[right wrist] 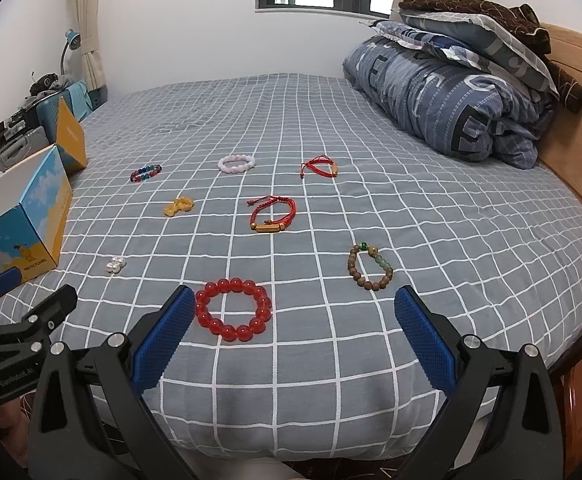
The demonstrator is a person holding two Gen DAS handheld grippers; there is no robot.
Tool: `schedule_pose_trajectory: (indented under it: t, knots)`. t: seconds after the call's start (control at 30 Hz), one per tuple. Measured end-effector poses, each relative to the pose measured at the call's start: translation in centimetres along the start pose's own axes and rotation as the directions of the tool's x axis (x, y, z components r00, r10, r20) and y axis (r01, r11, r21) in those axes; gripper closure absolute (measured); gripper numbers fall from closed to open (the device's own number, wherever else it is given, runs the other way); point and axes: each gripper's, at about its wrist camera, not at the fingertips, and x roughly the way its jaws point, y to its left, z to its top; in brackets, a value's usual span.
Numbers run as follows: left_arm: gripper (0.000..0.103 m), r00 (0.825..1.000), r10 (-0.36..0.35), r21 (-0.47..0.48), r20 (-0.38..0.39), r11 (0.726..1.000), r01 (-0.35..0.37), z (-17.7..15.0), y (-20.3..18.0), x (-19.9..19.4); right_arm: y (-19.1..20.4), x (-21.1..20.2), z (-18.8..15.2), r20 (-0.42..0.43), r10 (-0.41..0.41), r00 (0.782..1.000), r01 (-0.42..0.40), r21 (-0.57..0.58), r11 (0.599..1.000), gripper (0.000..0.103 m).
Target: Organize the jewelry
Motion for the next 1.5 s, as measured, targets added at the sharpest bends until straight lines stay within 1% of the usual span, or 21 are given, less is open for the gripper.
schedule_pose_trajectory:
  t: [0.23, 0.43, 0.7, 1.5]
  knots:
    - [0.006, 1.0, -0.002, -0.012, 0.002, 1.0, 0.003, 0.01, -0.01, 0.13, -0.09, 0.1, -0.08, 0.0, 0.002, 1.0, -0.002, 0.001, 1.0, 0.007]
    - [0.006, 1.0, 0.013, -0.021, 0.0, 1.0, -0.013, -0.29, 0.29, 0.19, -0.21, 0.09, -0.14, -0.002, 0.004, 1.0, -0.004, 0.002, 1.0, 0.007]
    - [0.006, 1.0, 0.002, -0.026, 0.001, 1.0, -0.002, -0.17, 0.52, 0.16, -0.22, 0.08, -0.24, 0.001, 0.001, 1.0, -0.001, -0.001, 1.0, 0.007]
    - [0.006, 1.0, 0.0, -0.029, -0.006, 1.0, 0.0, 0.01, 0.26, 0.29, -0.41, -0.01, -0.19, 0.0, 0.0, 1.0, 0.0, -0.001, 1.0, 0.007]
